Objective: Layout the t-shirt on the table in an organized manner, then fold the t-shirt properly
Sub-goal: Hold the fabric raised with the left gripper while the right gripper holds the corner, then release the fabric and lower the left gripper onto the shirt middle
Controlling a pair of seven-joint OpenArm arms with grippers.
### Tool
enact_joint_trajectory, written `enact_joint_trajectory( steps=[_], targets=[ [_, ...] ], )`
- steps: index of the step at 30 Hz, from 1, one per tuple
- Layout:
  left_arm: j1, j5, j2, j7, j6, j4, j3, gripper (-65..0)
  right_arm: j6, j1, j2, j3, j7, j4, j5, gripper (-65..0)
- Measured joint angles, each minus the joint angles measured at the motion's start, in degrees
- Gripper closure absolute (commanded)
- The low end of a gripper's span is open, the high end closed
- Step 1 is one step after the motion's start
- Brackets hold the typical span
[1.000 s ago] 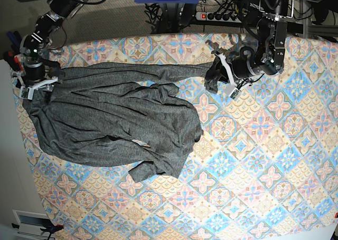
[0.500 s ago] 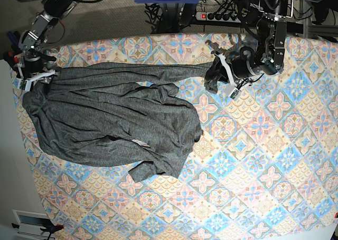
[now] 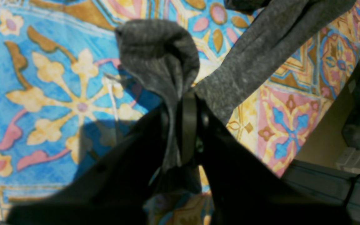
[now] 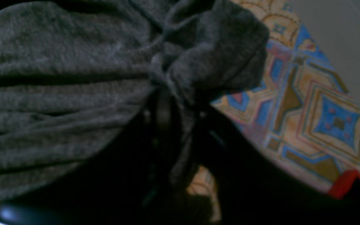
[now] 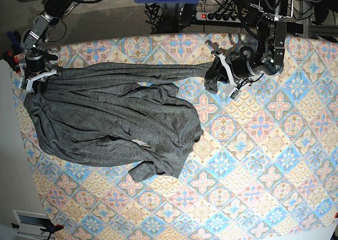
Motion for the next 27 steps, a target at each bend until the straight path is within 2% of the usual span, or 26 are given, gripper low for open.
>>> enact_joint_trajectory(
  steps=[1, 2, 7, 16, 21, 27],
  targets=[
    [0.0, 0.0, 0.0, 0.0, 0.0, 0.0, 0.0, -3.5, 0.1, 0.0, 0.0, 0.6, -0.1, 0.0, 0.0, -0.2],
    [0.0, 0.0, 0.0, 0.0, 0.0, 0.0, 0.0, -3.5, 0.2, 0.0, -0.2, 1.7, -0.4, 0.0, -0.2, 0.0],
    [0.0, 0.0, 0.0, 0.0, 0.0, 0.0, 0.0, -3.5, 0.0, -0.3, -0.3, 6.1, -0.9, 0.0, -0.4, -2.6],
    [0.0, 0.0, -0.2, -0.2, 0.2, 0.1, 1.0, -3.5, 0.0, -0.2, -0.3, 7.3, -1.1, -0.2, -0.5, -3.5],
    [-0.8, 2.2, -0.9, -0.9, 1.4, 2.8, 7.6, -3.4, -0.3, -0.3, -0.3, 7.2, -1.3, 0.0, -0.5, -11.9],
    [0.9, 5.1, -0.1, 5.7, 1.3, 11.7, 14.3, -3.4, -0.5, -0.3, -0.2, 7.4, -1.2, 0.1, -0.9, -21.5]
  ],
)
